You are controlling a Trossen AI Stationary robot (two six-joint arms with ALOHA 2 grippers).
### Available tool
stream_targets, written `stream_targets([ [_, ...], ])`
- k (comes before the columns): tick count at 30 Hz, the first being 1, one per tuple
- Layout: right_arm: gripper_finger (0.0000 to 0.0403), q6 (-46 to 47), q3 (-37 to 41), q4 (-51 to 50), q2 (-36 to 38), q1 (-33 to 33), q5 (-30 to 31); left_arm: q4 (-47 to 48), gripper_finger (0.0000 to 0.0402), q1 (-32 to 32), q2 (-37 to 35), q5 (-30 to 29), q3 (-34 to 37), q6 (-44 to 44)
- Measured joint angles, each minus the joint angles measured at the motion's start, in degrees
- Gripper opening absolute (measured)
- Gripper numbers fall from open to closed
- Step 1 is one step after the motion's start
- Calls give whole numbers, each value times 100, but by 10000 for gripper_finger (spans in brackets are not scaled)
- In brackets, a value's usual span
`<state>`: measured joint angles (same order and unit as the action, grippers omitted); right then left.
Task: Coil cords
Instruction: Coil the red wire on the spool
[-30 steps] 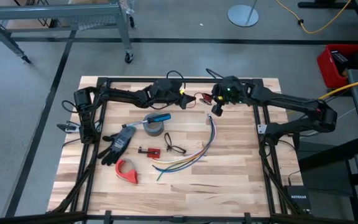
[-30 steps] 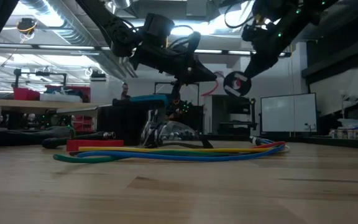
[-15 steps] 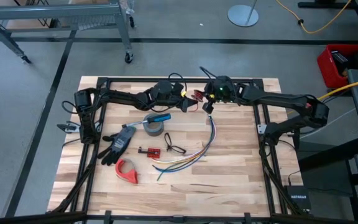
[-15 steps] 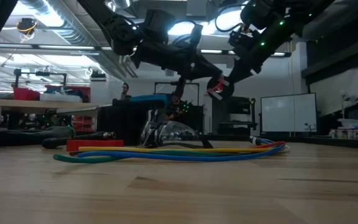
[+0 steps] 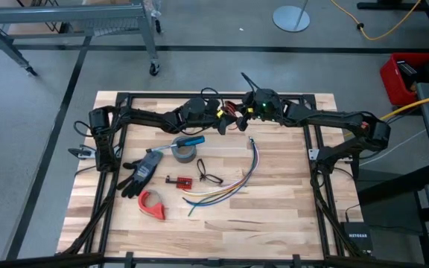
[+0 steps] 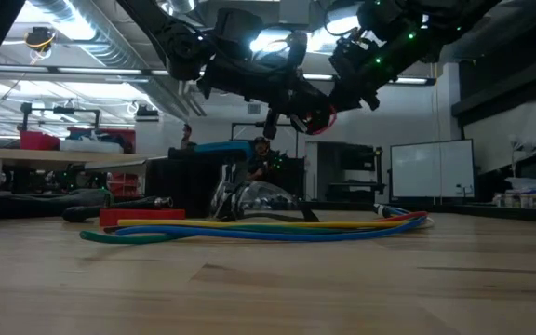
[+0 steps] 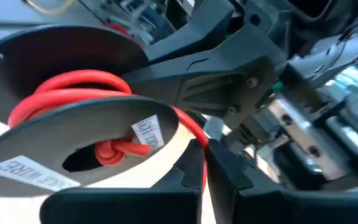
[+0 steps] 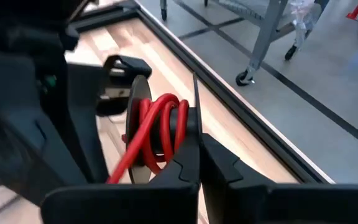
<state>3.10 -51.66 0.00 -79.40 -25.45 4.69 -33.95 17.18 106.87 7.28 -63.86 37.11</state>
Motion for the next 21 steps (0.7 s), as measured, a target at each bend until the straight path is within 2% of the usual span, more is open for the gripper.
stream_targets([
  [10, 1, 298, 2, 399, 108, -7, 9, 4, 1, -273, -4, -1127, -2, -1270],
  [21, 1, 268, 7, 431, 707, -7, -63, -214, 1, -735, -15, -2971, -20, -3713],
])
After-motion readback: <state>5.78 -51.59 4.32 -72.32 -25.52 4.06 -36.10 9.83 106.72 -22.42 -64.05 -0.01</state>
